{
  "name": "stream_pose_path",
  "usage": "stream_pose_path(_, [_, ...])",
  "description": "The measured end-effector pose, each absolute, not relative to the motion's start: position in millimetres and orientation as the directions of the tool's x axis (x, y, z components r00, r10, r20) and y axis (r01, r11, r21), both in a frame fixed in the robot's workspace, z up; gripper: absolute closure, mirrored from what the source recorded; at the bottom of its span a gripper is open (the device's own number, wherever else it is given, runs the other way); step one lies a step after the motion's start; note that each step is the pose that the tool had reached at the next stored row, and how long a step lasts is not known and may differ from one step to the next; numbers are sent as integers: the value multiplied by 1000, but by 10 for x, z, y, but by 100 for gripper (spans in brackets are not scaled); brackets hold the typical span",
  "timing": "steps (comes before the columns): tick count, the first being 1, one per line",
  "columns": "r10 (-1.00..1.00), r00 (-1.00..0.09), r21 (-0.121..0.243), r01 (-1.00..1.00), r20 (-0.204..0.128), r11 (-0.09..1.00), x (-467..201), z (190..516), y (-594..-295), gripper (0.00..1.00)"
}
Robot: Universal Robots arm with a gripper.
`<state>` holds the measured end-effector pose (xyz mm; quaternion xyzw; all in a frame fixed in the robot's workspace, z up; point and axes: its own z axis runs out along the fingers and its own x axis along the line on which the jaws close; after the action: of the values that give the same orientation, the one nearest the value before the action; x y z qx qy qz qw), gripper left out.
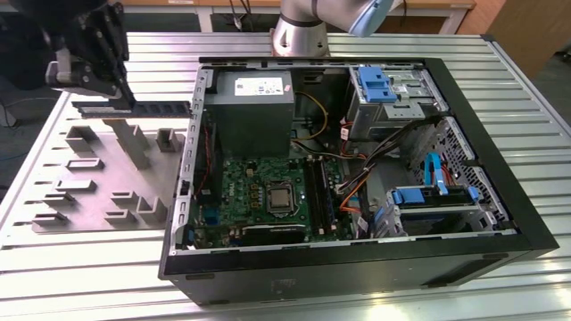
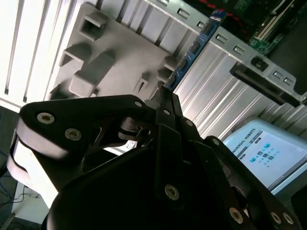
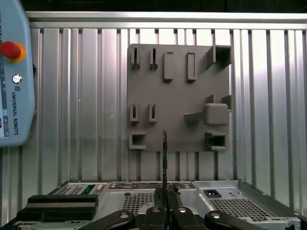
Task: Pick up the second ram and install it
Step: 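Pick up the second ram and move it above second insertion slot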
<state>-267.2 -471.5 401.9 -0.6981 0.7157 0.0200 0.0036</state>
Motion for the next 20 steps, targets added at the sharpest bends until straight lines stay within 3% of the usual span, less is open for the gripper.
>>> stream_pose_path(20, [-999,-25,25,-999,-33,25,-1804,4018,-4715,87])
